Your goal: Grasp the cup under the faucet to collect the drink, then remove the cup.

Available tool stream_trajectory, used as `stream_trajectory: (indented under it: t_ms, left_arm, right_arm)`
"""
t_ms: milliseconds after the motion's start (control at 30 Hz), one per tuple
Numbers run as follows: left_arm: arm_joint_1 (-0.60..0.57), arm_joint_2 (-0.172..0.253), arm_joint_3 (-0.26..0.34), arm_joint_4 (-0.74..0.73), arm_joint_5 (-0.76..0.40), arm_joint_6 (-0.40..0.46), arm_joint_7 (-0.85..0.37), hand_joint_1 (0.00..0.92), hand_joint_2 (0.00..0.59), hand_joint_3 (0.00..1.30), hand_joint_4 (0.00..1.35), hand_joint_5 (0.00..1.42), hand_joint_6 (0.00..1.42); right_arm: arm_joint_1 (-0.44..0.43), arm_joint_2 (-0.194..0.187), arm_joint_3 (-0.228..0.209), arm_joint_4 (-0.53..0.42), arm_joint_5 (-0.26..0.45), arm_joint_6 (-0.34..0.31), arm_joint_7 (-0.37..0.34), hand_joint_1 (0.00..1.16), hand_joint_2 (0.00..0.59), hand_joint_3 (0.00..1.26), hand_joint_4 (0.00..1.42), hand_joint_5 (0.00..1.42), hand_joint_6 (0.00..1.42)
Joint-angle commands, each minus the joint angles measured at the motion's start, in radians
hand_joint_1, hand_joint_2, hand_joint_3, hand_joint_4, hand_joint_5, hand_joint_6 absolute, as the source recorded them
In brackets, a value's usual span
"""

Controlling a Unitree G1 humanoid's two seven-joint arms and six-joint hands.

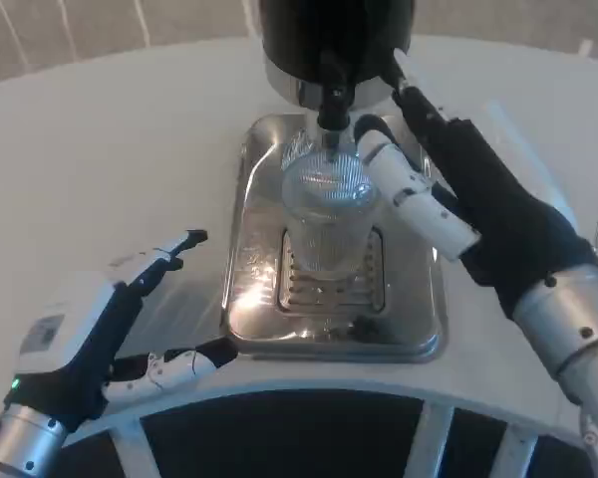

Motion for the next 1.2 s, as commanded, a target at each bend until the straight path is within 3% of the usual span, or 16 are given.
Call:
stream_trajectory:
  t_ms: [33, 267, 500, 833, 1200]
  left_arm:
    - [0.046, 0.033, 0.012, -0.051, 0.020, 0.014, -0.003, 0.167, 0.083, 0.20, 0.15, 0.26, 0.21]
    - [0.166, 0.090, 0.046, -0.221, 0.080, 0.051, 0.008, 0.162, 0.075, 0.20, 0.14, 0.23, 0.19]
    - [0.250, 0.113, 0.072, -0.328, 0.073, 0.072, -0.034, 0.162, 0.074, 0.20, 0.13, 0.21, 0.18]
    - [0.303, 0.116, 0.093, -0.398, 0.067, 0.081, -0.093, 0.148, 0.074, 0.19, 0.12, 0.19, 0.18]
    - [0.324, 0.119, 0.126, -0.404, 0.051, 0.081, -0.121, 0.141, 0.069, 0.19, 0.11, 0.18, 0.18]
  right_arm:
    - [-0.037, -0.014, 0.013, 0.014, 0.040, 0.018, -0.019, 0.09, 0.561, 0.00, 0.00, 0.00, 0.00]
    - [-0.065, -0.022, 0.036, 0.041, 0.092, 0.037, -0.049, 0.09, 0.561, 0.00, 0.00, 0.00, 0.00]
    - [-0.069, -0.033, 0.049, 0.065, 0.142, 0.042, -0.078, 0.09, 0.561, 0.00, 0.00, 0.00, 0.00]
    - [-0.106, -0.059, 0.062, 0.098, 0.201, 0.063, -0.100, 0.10, 0.561, 0.00, 0.00, 0.00, 0.01]
    - [-0.169, -0.136, 0.123, 0.124, 0.224, 0.103, -0.058, 0.04, 0.549, 0.00, 0.00, 0.00, 0.00]
